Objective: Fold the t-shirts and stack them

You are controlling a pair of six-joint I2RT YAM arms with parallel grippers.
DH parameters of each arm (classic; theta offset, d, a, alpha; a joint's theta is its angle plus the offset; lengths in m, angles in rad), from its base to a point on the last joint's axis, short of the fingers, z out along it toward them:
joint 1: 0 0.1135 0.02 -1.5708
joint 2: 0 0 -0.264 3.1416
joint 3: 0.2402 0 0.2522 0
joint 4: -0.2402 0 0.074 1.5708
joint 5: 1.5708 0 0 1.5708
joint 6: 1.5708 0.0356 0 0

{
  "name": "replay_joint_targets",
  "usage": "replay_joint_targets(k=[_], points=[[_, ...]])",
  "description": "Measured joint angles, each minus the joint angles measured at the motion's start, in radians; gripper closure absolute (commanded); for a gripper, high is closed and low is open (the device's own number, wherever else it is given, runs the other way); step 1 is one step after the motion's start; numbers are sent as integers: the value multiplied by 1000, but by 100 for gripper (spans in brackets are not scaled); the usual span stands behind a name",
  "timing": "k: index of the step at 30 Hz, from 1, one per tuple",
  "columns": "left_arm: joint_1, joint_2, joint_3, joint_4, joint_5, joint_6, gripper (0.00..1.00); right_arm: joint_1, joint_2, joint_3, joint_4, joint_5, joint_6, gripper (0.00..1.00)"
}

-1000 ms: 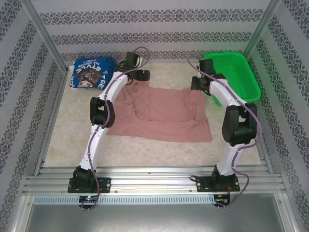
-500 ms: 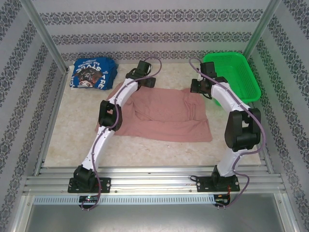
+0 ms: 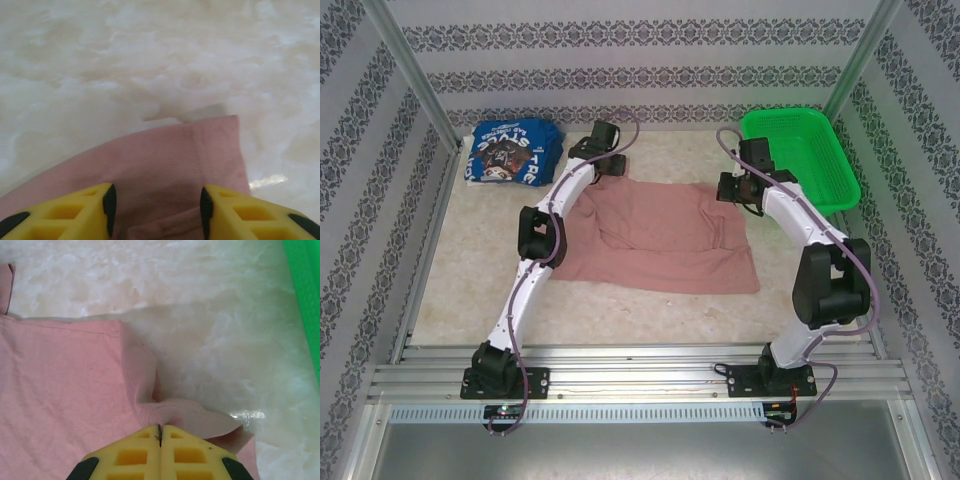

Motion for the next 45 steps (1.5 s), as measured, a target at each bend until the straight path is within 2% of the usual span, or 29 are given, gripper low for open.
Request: replay_joint_targets(k=[4, 6, 11, 16, 19, 21, 25, 28, 31, 34, 37, 40, 45], points=[[13, 0, 0, -27, 6, -14, 45, 0, -38, -24, -1, 1, 2, 100], [15, 0, 0, -47, 14, -27, 48, 0, -63, -32, -2, 1, 2, 100], [28, 0, 6, -89, 42, -62, 78, 0, -135, -54, -3, 1, 2, 100], [63, -7, -7, -103, 71, -111, 88, 0, -188, -74, -5, 2, 2, 100], [82, -97, -166, -66, 75, -133, 90, 0, -198, -82, -9, 8, 2, 100], [93, -209, -373, 3, 72, -159, 90, -3, -196, -84, -10, 10, 2, 100], [130, -454, -819, 179, 93, -259, 89, -16, -165, -84, -14, 21, 2, 100], [167, -555, -1014, 298, 126, -336, 85, -28, -119, -84, -23, 37, 2, 100], [189, -607, -1134, 425, 159, -399, 71, -43, -83, -87, -24, 39, 2, 100], [191, -647, -1221, 540, 191, -449, 48, -53, -71, -90, -23, 39, 2, 100], [190, -679, -1266, 596, 216, -484, 42, -55, -65, -90, -19, 39, 2, 100], [190, -691, -1243, 601, 230, -492, 38, -55, -59, -90, -18, 39, 2, 100], [185, -654, -984, 500, 222, -418, 38, -55, -51, -90, -16, 39, 2, 100]])
